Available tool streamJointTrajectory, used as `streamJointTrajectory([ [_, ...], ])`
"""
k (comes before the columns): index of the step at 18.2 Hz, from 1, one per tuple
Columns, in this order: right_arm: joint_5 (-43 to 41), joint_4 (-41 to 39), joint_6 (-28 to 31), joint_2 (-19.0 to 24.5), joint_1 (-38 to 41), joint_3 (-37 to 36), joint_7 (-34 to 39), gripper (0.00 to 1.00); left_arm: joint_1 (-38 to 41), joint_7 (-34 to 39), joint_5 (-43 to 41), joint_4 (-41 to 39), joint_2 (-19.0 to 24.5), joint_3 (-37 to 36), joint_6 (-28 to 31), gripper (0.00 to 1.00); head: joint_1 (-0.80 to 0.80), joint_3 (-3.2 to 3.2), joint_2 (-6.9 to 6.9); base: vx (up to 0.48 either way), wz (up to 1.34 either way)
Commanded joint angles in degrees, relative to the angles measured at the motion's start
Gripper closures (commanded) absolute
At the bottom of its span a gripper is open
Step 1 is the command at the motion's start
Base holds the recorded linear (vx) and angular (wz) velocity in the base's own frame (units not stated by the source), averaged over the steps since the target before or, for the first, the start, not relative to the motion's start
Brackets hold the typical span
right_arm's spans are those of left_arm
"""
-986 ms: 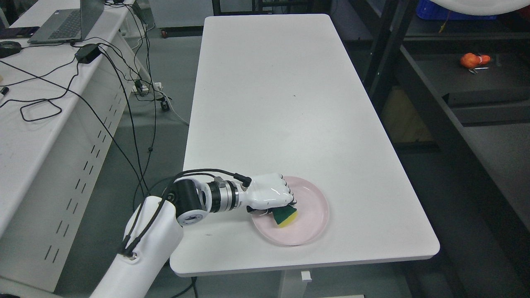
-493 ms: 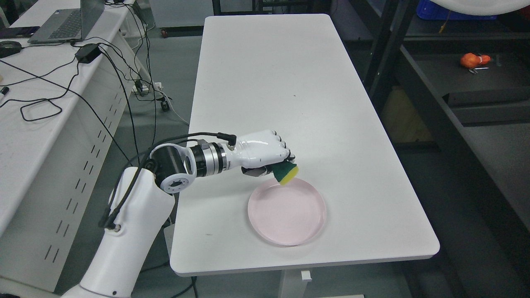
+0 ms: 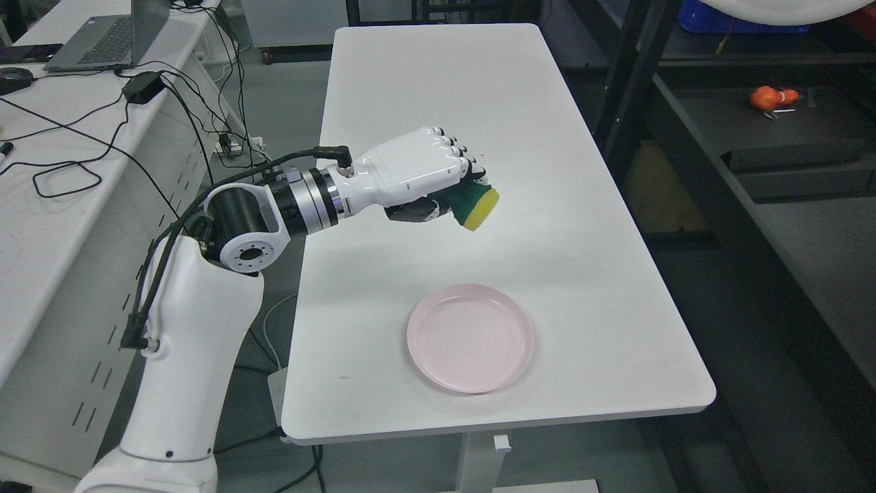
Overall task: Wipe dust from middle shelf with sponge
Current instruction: 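Lift the sponge off the plate with the left hand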
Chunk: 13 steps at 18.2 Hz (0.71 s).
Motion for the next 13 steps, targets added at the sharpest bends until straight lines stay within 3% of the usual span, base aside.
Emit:
streamJointTrajectory([
  [1,0.0,-1.0,4.2,-1.0,0.0,0.0,0.0,0.00,-0.4,-0.4,2.5,-4.1,-2.9,5.1,0.0,0.99,0.00,0.00,0.00,-0.076,-0.09],
  [13,0.0,-1.0,4.2,-1.0,0.0,0.0,0.0,0.00,-0.8,-2.5,2.3,-4.4,-2.9,4.7,0.0,1.00,0.00,0.00,0.00,-0.159,-0.21],
])
